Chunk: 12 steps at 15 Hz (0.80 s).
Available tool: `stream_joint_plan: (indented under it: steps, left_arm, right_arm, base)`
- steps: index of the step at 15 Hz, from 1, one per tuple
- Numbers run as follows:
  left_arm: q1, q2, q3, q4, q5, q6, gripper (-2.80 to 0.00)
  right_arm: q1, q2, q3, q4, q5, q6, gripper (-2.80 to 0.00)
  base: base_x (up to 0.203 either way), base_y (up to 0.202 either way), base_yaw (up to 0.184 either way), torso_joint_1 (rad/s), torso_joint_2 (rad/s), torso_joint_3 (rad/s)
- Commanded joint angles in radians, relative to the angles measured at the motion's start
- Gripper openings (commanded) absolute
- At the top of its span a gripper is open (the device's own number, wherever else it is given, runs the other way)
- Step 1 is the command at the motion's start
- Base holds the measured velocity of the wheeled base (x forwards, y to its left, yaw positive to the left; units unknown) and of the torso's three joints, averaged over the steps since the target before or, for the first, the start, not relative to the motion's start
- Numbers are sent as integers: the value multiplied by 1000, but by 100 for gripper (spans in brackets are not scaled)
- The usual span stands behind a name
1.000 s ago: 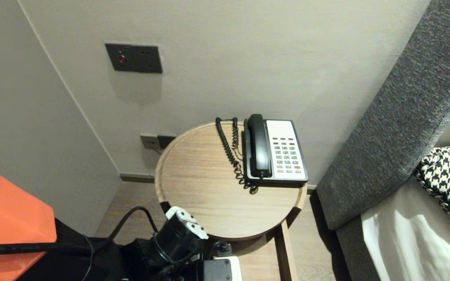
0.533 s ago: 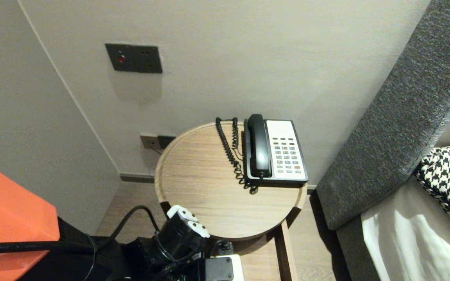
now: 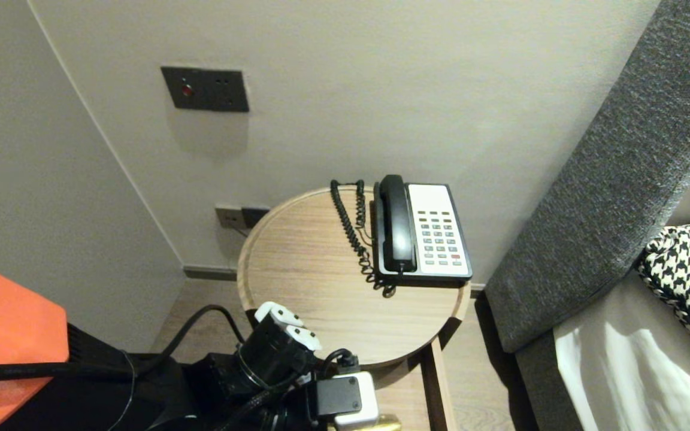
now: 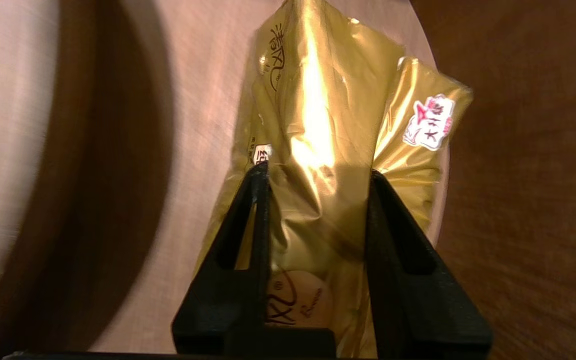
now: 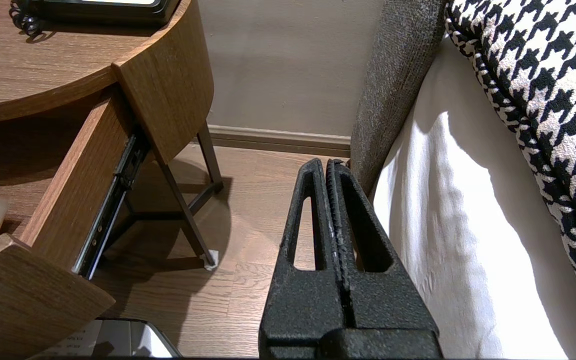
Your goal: Take the tissue out of the drawer one by one and place them on the table
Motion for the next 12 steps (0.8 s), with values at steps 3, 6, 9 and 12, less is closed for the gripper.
stream_joint_plan:
  steps: [3, 6, 9, 12]
  left_arm:
    - [1, -38, -31, -2, 3, -18, -280]
    - [2, -54, -29, 1, 4, -18, -280]
    - [0, -72, -35, 4, 4, -17, -280]
    - [-1, -105, -45, 19, 3, -21, -280]
  right_arm:
    - [0, 2, -1, 1, 1, 0, -280]
    - [0, 2, -1, 1, 1, 0, -280]
    - [0, 2, 1, 1, 1, 0, -280]
    - [0, 2, 0, 1, 1, 0, -280]
  base:
    - [0, 0, 0, 0, 0, 0]
    - [0, 0, 0, 0, 0, 0]
    - [0, 0, 0, 0, 0, 0]
    - [0, 0, 0, 0, 0, 0]
